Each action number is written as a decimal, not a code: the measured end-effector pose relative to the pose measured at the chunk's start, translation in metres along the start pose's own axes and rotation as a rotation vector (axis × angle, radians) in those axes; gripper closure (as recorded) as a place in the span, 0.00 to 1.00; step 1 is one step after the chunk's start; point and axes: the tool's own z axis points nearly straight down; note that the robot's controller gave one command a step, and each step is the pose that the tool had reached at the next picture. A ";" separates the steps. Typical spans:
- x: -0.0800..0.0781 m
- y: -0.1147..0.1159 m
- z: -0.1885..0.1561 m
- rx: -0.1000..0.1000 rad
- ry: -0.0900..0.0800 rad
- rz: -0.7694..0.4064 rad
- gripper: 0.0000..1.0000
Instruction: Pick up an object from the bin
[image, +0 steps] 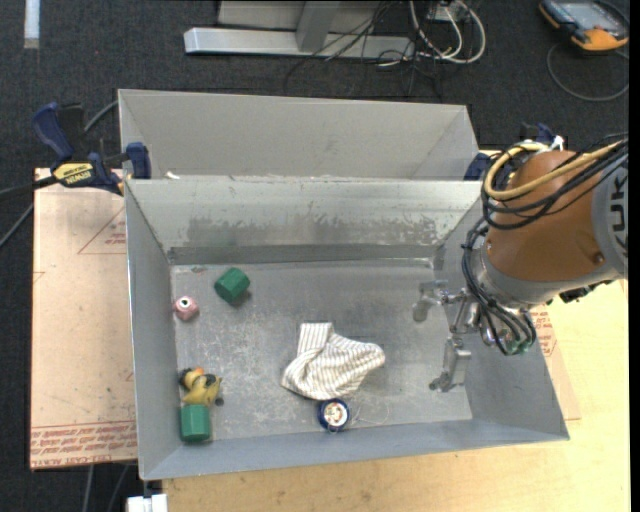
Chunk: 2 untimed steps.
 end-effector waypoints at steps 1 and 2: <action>-0.002 0.000 -0.004 0.001 -0.008 -0.003 0.00; 0.004 0.029 0.087 0.000 -0.007 -0.076 0.00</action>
Offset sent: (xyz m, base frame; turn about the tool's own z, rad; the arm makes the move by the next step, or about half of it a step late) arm -0.0070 0.0345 -0.1070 -0.0934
